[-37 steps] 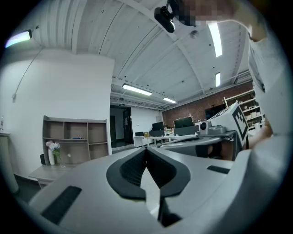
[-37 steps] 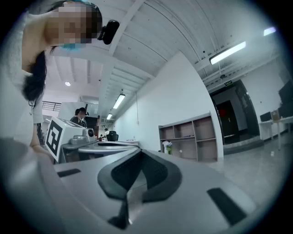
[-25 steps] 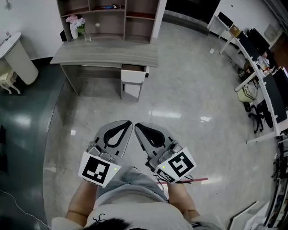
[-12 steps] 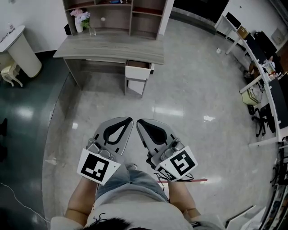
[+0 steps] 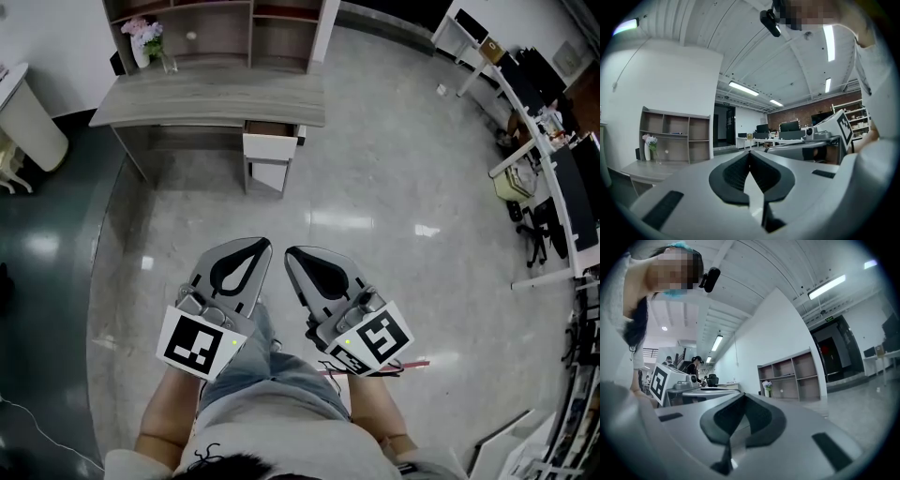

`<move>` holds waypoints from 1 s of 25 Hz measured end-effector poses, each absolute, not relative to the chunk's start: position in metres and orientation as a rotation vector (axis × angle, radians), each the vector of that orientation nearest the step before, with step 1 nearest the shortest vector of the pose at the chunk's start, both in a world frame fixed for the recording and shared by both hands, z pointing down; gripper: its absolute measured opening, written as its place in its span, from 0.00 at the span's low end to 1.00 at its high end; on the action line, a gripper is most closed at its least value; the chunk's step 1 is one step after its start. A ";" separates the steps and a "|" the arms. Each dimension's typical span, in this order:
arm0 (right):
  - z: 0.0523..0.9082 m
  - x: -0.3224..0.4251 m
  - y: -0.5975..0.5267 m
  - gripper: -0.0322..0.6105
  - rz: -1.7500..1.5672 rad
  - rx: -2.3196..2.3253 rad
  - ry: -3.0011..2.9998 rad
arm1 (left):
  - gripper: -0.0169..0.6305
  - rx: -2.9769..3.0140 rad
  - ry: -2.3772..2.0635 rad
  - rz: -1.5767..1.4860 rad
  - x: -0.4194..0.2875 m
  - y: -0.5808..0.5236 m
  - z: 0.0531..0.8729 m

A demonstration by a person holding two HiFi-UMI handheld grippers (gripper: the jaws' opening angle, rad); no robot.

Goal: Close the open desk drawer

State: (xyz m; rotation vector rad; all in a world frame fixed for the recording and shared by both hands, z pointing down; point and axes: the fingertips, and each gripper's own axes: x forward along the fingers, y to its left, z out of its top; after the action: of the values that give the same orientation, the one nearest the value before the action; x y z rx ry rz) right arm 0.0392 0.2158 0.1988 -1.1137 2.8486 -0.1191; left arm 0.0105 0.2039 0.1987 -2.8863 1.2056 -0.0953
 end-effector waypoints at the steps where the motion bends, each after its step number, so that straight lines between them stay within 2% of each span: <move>1: 0.200 0.041 0.210 0.06 -0.119 -1.125 2.847 | 0.04 -2.892 1.197 -0.095 0.012 0.199 0.200; 25: 0.197 0.032 0.021 0.06 -0.123 -1.195 2.836 | 0.04 -2.954 1.075 -0.087 0.012 0.016 0.203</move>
State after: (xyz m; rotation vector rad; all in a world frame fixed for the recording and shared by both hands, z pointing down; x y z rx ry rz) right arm 0.0325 0.0209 0.1972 -1.1946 2.8357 -0.1226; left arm 0.0116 0.0155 0.2027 -2.9538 1.0749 -0.0871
